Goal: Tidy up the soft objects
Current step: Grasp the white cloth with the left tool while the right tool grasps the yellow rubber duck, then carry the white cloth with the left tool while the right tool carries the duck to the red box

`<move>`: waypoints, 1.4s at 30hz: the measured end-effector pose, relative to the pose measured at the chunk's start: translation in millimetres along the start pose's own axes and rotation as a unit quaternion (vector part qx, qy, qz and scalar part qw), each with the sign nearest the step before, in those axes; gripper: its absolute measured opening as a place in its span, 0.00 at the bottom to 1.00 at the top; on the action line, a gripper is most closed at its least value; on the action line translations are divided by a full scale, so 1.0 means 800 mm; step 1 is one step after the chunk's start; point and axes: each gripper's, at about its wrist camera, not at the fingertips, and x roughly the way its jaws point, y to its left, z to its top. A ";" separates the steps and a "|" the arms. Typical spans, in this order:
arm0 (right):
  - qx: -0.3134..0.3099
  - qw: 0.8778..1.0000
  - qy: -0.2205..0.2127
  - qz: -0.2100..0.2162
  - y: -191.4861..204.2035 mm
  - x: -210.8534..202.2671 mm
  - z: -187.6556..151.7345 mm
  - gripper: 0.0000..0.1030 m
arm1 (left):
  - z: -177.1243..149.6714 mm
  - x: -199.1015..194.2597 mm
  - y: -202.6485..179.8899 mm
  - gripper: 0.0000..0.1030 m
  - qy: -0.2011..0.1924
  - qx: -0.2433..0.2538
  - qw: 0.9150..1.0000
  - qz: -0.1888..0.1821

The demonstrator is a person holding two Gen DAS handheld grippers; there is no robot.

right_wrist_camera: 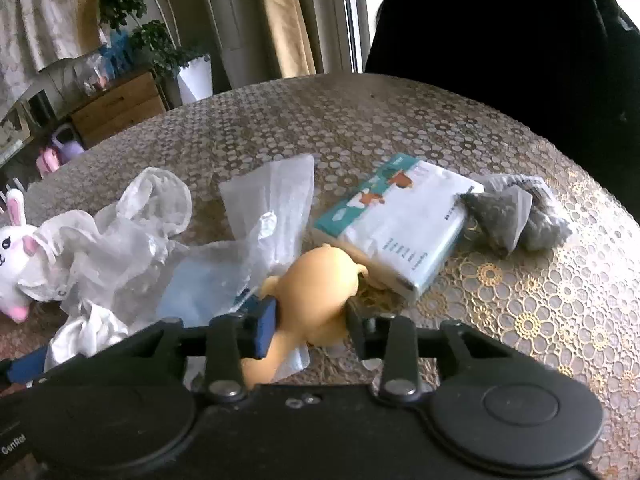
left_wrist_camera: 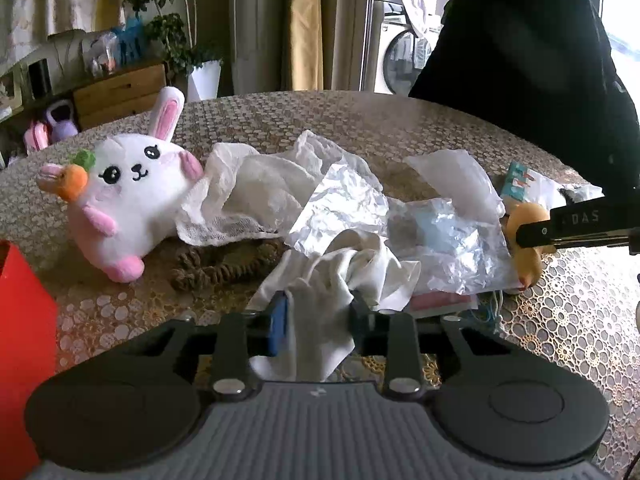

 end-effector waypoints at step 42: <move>-0.206 0.966 -0.065 0.145 0.126 -0.213 -0.017 0.24 | 0.058 -0.242 0.135 0.11 -0.084 -0.080 0.993 0.013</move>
